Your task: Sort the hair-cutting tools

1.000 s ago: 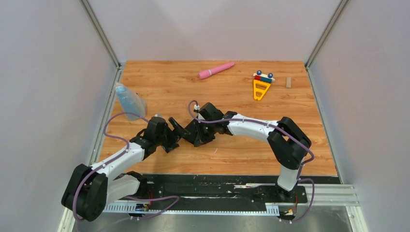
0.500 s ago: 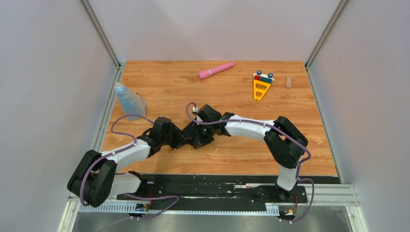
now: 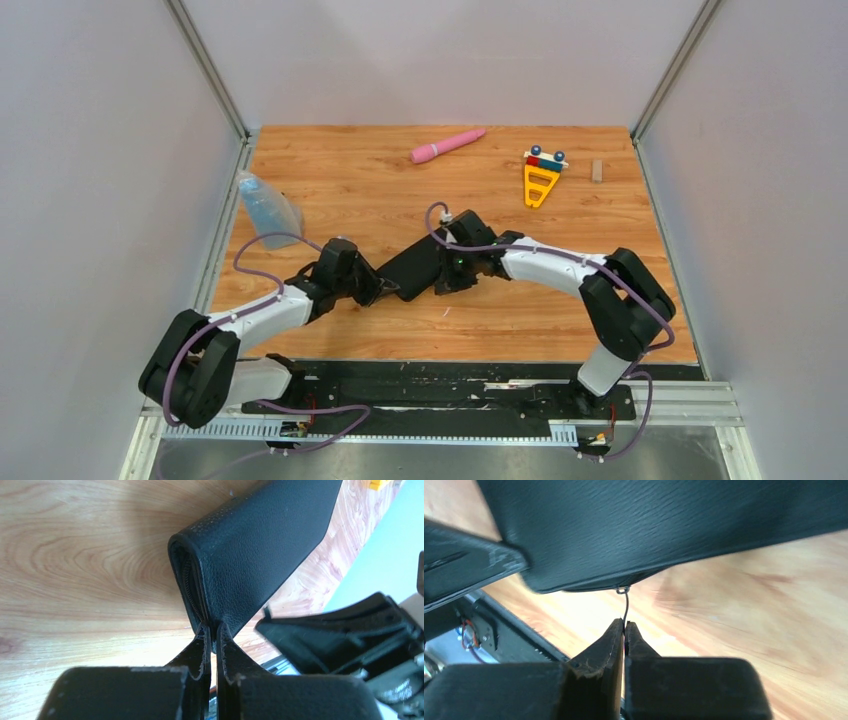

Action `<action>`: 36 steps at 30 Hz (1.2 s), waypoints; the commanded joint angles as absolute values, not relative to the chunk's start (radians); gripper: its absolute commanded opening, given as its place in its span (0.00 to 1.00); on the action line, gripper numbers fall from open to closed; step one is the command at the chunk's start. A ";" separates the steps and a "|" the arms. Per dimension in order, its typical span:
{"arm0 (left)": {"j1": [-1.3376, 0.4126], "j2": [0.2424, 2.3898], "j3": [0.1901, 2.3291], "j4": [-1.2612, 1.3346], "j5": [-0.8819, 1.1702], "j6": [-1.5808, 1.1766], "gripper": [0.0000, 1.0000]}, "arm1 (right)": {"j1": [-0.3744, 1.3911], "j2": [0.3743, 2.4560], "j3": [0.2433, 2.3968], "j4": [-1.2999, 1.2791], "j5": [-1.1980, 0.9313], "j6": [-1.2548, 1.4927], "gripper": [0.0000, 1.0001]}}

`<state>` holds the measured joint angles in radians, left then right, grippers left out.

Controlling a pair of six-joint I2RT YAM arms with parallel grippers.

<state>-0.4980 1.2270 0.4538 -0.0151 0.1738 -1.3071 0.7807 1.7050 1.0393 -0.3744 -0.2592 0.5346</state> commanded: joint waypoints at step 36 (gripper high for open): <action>-0.415 1.486 0.813 -0.133 0.255 -1.030 0.79 | 0.803 1.727 1.118 -0.276 -0.263 0.631 0.00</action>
<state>-0.3908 1.5349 0.8551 -0.2188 0.2100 -0.9615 0.7872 1.6970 1.0595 -0.3515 -0.2451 0.6140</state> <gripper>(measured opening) 0.836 0.018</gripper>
